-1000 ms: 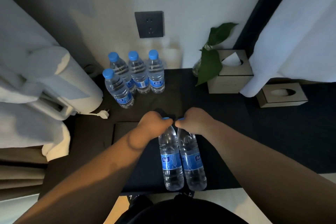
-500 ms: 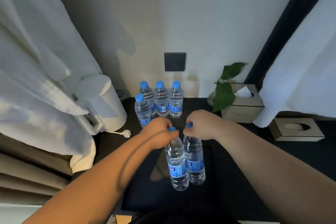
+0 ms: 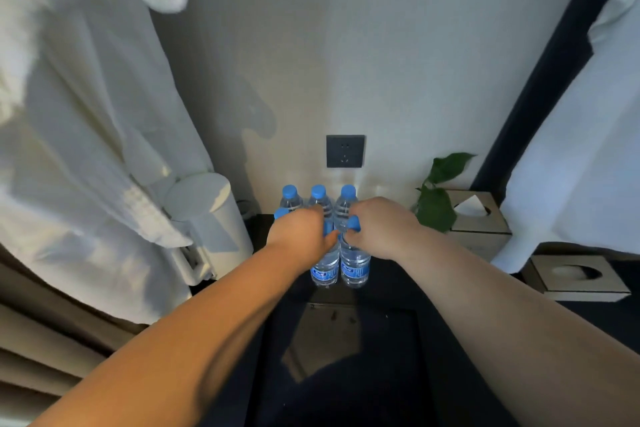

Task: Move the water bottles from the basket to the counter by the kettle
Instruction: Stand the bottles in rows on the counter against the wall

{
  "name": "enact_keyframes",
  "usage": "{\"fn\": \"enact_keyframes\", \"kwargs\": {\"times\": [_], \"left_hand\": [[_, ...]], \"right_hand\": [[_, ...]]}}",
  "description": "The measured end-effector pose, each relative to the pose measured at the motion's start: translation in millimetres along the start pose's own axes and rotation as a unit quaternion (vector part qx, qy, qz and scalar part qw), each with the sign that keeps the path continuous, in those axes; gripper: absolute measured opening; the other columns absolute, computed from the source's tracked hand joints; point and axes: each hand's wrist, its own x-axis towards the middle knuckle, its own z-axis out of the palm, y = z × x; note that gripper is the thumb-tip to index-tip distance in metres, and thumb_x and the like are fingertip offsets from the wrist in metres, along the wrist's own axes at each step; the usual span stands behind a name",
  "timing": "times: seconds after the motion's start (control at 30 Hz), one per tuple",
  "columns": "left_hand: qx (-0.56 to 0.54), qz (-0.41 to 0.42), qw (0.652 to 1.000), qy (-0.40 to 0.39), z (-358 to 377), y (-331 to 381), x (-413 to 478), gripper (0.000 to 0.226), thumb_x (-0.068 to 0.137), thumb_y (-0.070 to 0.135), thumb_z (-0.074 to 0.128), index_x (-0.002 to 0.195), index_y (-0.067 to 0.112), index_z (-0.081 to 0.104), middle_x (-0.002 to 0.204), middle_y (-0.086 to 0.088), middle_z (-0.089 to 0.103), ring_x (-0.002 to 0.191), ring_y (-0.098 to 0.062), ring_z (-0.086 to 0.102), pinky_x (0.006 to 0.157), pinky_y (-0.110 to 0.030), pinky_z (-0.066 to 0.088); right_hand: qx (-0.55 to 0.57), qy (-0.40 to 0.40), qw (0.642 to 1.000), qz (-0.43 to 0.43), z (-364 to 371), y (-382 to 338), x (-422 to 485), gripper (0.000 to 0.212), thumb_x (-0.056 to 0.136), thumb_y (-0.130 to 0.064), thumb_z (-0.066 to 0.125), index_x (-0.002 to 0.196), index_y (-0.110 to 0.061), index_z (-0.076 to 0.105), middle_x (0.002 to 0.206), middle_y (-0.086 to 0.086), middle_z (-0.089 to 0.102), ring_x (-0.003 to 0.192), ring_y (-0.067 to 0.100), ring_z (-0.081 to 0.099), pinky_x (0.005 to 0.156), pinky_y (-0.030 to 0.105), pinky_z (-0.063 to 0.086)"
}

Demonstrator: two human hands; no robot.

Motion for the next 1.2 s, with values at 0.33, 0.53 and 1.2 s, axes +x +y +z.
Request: {"fn": "enact_keyframes", "kwargs": {"times": [0.33, 0.53, 1.2], "left_hand": [[-0.022, -0.047, 0.999, -0.015, 18, -11, 30, 0.035, 0.100, 0.043, 0.059, 0.117, 0.012, 0.061, 0.093, -0.007, 0.067, 0.079, -0.024, 0.064, 0.065, -0.034, 0.042], [-0.042, -0.066, 0.997, -0.005, 22, -11, 33, 0.034, 0.099, 0.046, 0.060, 0.111, 0.015, 0.060, 0.084, 0.000, 0.055, 0.073, -0.020, 0.054, 0.065, -0.033, 0.040], [-0.062, -0.040, 0.995, -0.063, -20, -89, 89, 0.046, 0.089, 0.037, 0.072, 0.133, 0.026, 0.064, 0.128, -0.006, 0.066, 0.112, -0.029, 0.063, 0.086, -0.035, 0.051]], "right_hand": [[0.031, -0.011, 0.999, 0.028, 23, 1, 27, 0.015, 0.093, -0.035, 0.060, 0.089, -0.024, 0.049, 0.077, -0.005, 0.047, 0.071, 0.019, 0.052, 0.054, 0.030, 0.032], [0.047, 0.013, 0.998, 0.029, 29, 8, 30, 0.015, 0.094, -0.036, 0.059, 0.103, -0.024, 0.058, 0.084, -0.001, 0.056, 0.072, 0.018, 0.056, 0.056, 0.029, 0.039], [-0.108, 0.030, 0.992, -0.049, 16, -19, 126, 0.042, 0.092, -0.058, 0.058, 0.125, -0.033, 0.064, 0.106, -0.001, 0.070, 0.103, 0.027, 0.061, 0.082, 0.039, 0.040]]}}
